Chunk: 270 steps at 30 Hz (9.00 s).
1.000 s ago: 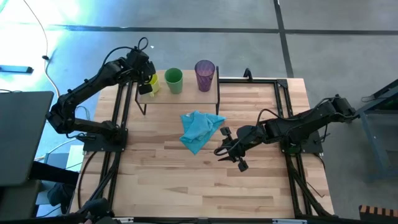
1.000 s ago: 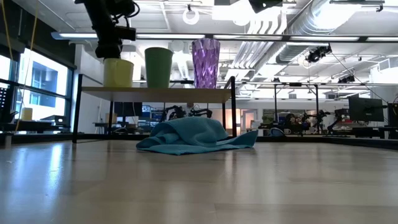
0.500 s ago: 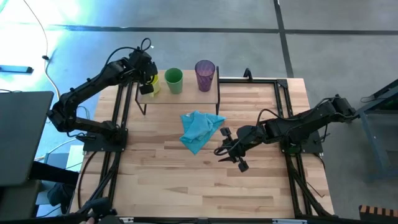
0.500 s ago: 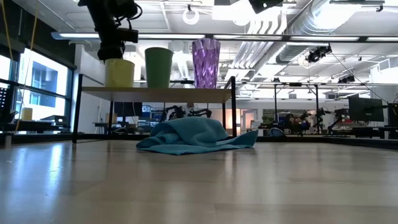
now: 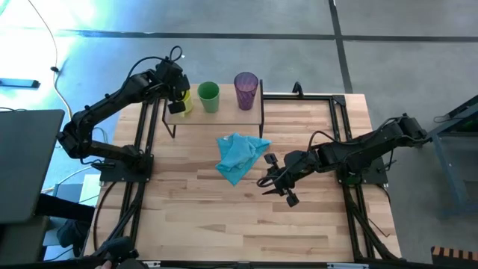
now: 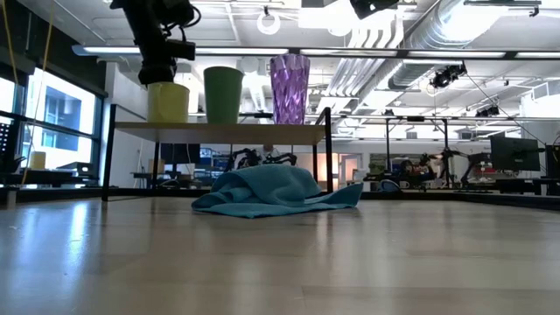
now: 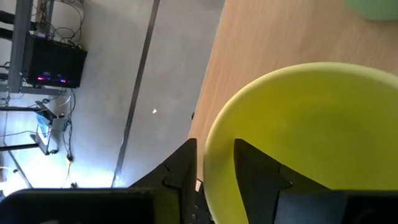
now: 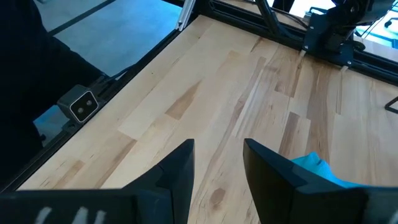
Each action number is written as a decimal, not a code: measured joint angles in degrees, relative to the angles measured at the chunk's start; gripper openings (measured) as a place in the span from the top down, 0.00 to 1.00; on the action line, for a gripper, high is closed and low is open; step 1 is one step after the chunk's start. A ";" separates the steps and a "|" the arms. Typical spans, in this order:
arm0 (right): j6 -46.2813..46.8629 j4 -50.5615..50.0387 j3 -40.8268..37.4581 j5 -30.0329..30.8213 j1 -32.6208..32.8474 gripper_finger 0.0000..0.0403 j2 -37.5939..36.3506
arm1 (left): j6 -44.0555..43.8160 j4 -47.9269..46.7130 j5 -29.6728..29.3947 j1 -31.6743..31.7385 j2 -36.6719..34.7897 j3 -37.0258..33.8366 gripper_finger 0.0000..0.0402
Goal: Stack small to large cups/mugs on shelf
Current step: Put the yellow mug on the shelf, then return to Home Position
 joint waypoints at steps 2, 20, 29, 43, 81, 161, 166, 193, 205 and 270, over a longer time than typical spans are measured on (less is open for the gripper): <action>0.00 0.00 0.00 -0.01 -0.01 0.68 0.02 | -0.03 0.29 -0.62 0.00 0.00 0.00 0.76; -0.04 0.00 0.00 -0.07 -0.02 0.68 0.02 | -0.36 2.12 0.51 0.00 -2.82 0.09 0.76; -0.04 0.00 0.00 -0.07 -0.02 0.68 0.04 | -0.33 1.84 0.65 -0.02 -5.35 0.09 0.76; -0.94 0.00 0.00 -0.06 -0.42 0.68 0.06 | -7.44 2.14 15.71 -0.02 -13.19 8.28 0.76; -9.88 3.89 -0.02 5.82 -2.64 0.68 -26.39 | -28.29 5.56 58.12 -0.02 -35.09 16.80 0.76; 11.78 -14.23 0.00 38.41 -10.39 0.68 -34.75 | -34.79 85.00 -14.44 -57.80 -35.54 -50.36 0.76; 5.76 -8.09 -2.96 29.76 -6.97 0.68 -35.50 | -28.18 84.70 -14.80 -62.91 -38.83 -51.54 0.76; -10.94 37.63 -34.71 10.62 -4.29 0.68 -42.47 | -20.99 79.24 -5.08 -67.87 -60.04 -62.16 0.76; -8.21 43.61 -34.73 10.43 -6.91 0.68 -33.82 | -19.84 76.38 -8.41 -67.84 -60.18 -62.85 0.76; -15.09 53.06 -56.70 15.84 -7.04 0.68 -66.43 | -15.16 78.03 -20.14 -67.89 -72.28 -67.87 0.76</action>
